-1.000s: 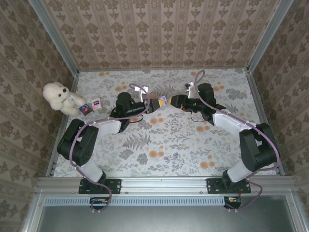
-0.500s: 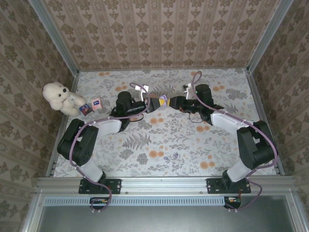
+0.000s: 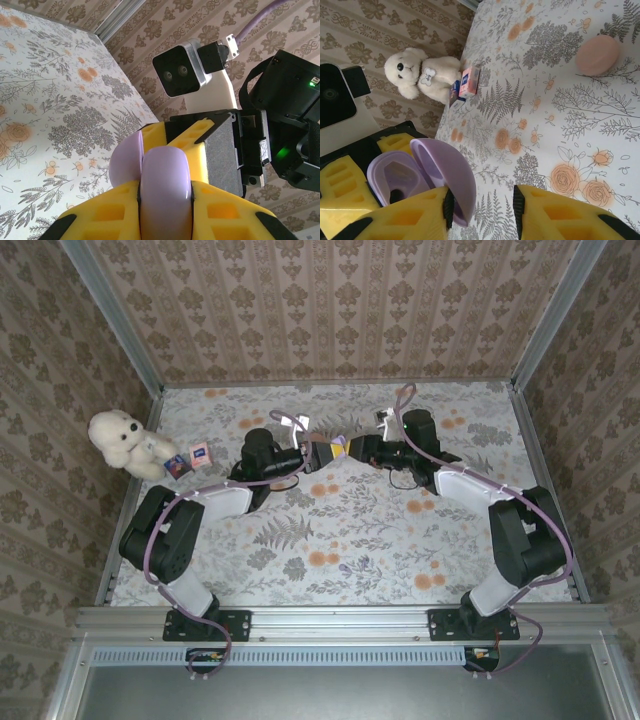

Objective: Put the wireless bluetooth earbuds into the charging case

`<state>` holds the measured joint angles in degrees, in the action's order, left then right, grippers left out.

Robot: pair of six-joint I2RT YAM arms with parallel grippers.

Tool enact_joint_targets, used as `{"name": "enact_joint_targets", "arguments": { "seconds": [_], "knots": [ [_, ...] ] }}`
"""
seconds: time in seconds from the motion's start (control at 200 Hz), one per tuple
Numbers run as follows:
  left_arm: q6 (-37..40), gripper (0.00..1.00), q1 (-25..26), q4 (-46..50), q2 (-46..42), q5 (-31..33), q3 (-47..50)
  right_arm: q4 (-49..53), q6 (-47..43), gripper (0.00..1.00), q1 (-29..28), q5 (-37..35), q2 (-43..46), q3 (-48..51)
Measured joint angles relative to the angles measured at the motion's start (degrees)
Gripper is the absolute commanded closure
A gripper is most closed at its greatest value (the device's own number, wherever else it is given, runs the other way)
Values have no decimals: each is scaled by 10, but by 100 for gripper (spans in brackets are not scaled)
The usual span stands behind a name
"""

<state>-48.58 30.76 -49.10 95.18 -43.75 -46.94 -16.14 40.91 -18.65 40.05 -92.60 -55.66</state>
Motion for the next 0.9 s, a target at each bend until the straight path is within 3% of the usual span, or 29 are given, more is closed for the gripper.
{"name": "enact_joint_targets", "arguments": {
  "seconds": [0.35,0.43,0.615,0.9],
  "knots": [
    [0,91,0,3,2,5,-2,1,0,84,-3,9,-5,-10],
    [0,82,0,3,4,4,-4,4,-2,88,-3,9,-5,-10],
    [0,53,4,-1,5,1,-4,17,-2,91,-5,7,-5,-13],
    [3,34,11,-5,5,-5,-6,43,-7,93,-3,2,-5,-21]
  ]
}}
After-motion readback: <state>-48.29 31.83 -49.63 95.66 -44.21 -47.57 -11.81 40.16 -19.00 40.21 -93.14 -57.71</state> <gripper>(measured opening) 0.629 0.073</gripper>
